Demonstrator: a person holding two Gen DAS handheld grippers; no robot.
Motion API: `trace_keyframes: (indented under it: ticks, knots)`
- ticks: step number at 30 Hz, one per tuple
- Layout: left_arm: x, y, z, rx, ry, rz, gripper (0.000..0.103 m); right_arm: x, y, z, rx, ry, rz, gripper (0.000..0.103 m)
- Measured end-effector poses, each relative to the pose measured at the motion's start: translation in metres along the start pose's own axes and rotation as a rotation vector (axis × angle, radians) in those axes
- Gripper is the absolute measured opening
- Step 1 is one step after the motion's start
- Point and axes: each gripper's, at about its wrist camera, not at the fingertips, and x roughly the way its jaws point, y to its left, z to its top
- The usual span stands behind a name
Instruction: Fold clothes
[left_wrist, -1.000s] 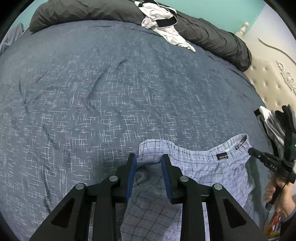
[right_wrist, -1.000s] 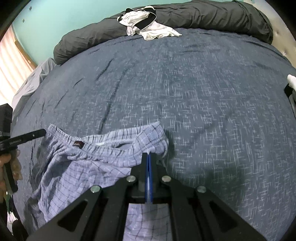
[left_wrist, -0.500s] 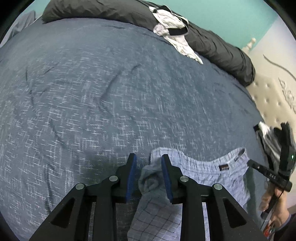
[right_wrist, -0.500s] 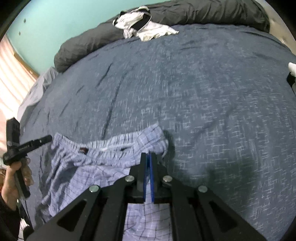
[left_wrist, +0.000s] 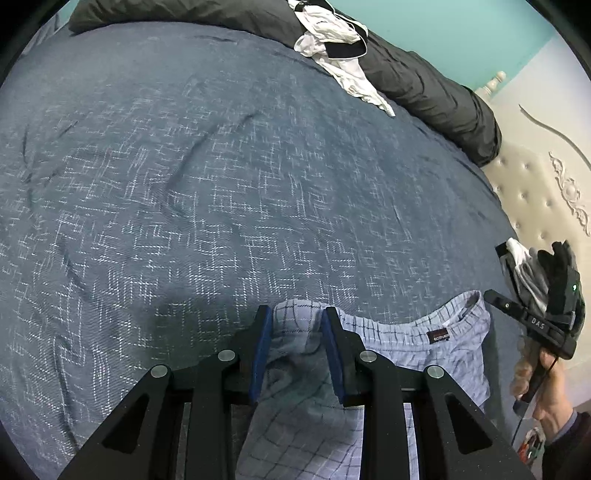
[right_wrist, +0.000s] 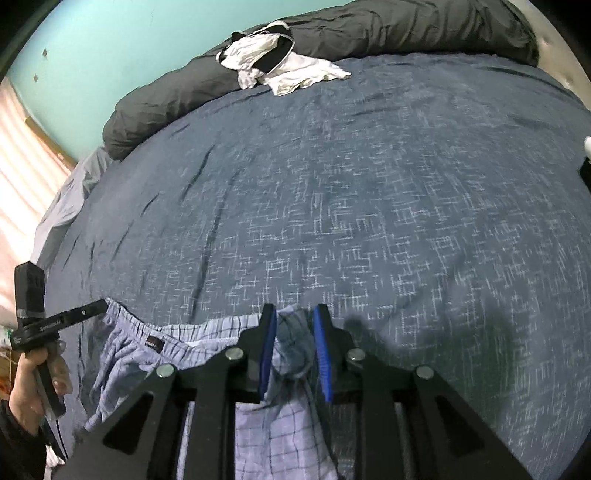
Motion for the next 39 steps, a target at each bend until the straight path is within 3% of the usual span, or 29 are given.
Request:
trace_keyframes:
  ticks: [8,10,12,15,18,26,30,36,39]
  knots:
    - [0.001,0.000,-0.001,0.006,0.001,-0.026,0.029,0.014,0.008,-0.006,-0.062,0.032,0.022,0.020]
    - [0.000,0.001,-0.001,-0.005,0.000,-0.047,0.024,0.015,0.010,-0.008,-0.076,0.032,0.026,0.020]
    - [-0.001,0.000,-0.001,0.007,-0.002,-0.047,0.018,0.013,0.012,-0.009,-0.094,0.026,0.033,0.008]
    - [-0.007,-0.005,-0.001,0.042,-0.013,-0.039,0.010,0.009,0.015,-0.009,-0.114,0.012,0.032,0.002]
    - [-0.016,-0.009,0.001,0.064,-0.030,-0.040,0.009,-0.001,0.016,-0.007,-0.123,-0.014,0.026,0.001]
    - [-0.074,-0.026,0.012,0.130,-0.110,-0.042,0.009,-0.051,0.031,0.004,-0.148,-0.109,0.034,0.000]
    - [-0.094,-0.035,0.013,0.154,-0.119,-0.034,0.009,-0.068,0.039,0.008,-0.151,-0.102,0.035,0.000]
    - [-0.089,-0.039,0.011,0.150,-0.106,-0.021,0.009,-0.048,0.030,0.012,-0.061,-0.053,0.017,0.002]
    - [-0.087,-0.036,0.010,0.153,-0.106,-0.016,0.009,-0.026,0.026,0.015,-0.046,-0.003,0.005,0.011]
